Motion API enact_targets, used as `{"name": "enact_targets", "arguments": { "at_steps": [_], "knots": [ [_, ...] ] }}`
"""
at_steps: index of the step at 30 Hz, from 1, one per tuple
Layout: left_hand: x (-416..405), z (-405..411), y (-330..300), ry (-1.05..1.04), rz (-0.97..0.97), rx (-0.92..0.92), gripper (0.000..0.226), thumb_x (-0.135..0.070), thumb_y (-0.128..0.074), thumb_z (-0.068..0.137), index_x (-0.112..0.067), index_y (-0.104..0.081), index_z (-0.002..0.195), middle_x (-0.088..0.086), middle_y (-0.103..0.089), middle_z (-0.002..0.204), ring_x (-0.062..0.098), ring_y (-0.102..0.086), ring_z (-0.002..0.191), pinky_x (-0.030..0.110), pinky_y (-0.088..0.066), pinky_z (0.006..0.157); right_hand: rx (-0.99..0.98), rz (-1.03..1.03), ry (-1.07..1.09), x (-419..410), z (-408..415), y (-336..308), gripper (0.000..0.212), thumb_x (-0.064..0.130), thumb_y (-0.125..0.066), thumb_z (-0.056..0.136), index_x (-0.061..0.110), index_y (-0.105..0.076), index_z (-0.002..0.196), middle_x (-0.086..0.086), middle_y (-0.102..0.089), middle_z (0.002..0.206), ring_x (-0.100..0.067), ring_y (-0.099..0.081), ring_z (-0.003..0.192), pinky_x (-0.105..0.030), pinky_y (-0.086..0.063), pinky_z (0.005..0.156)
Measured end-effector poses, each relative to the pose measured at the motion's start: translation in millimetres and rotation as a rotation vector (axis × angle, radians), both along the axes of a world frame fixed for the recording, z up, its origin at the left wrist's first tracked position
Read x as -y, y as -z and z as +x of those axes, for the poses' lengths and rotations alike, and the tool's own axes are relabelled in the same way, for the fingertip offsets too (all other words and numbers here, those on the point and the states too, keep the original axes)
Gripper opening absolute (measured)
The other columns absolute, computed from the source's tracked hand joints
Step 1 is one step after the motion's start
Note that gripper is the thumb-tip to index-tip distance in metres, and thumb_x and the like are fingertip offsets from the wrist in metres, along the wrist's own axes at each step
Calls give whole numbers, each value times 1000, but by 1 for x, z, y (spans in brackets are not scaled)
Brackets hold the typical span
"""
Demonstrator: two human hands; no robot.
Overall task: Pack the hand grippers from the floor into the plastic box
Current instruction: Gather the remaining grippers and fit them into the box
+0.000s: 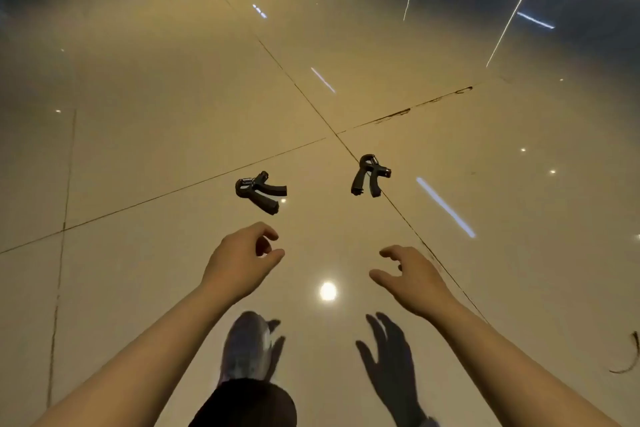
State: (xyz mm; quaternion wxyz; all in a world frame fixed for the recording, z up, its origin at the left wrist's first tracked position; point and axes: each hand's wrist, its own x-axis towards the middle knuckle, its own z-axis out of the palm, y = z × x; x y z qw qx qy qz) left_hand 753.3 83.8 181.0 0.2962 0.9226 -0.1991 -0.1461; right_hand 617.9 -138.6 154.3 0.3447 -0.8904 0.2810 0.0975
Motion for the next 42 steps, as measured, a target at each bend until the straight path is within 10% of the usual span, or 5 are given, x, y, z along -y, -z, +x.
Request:
{"name": "enact_targets", "arguments": {
  "at_steps": [11, 16, 22, 32, 42],
  "knots": [
    [33, 168, 156, 54, 167, -60, 45, -29, -65, 85, -21, -51, 126, -1, -50, 127, 18, -41, 118, 23, -32, 89, -288, -417, -350, 57, 162, 129, 54, 46, -35, 97, 31, -18, 147, -6, -13, 155, -28, -19, 139, -40, -29, 107],
    [35, 205, 196, 135, 229, 146, 60, -29, -72, 79, -16, -49, 133, 9, -40, 141, 29, -25, 135, 43, -28, 106, -347, -476, -341, 96, 225, 155, 61, 50, -35, 96, 34, -8, 148, -8, -4, 157, -37, -11, 142, -50, -25, 110],
    [52, 260, 209, 444, 378, 232, 101, -50, -76, 68, -31, -17, 147, 1, -10, 157, 23, -8, 143, 49, -10, 112, -382, -542, -289, 118, 286, 173, 53, 53, -34, 95, 23, -33, 139, -6, -5, 156, -48, -16, 135, -52, -37, 101],
    [72, 250, 212, 543, 395, 184, 107, -62, -77, 51, -22, -36, 142, -4, -50, 133, 21, -45, 122, 41, -25, 107, -155, -656, -457, 114, 218, 174, 31, 39, -62, 83, 10, -65, 91, -12, -54, 132, -51, -50, 107, -51, -50, 77],
    [67, 114, 197, 377, 54, 9, 100, -62, -69, 46, -27, -42, 135, -14, -48, 108, 9, -46, 97, 22, -36, 80, -43, -669, -774, 88, 84, 174, 40, 51, -50, 82, 19, -53, 106, -12, -52, 132, -48, -53, 110, -53, -49, 86]
  ]
}}
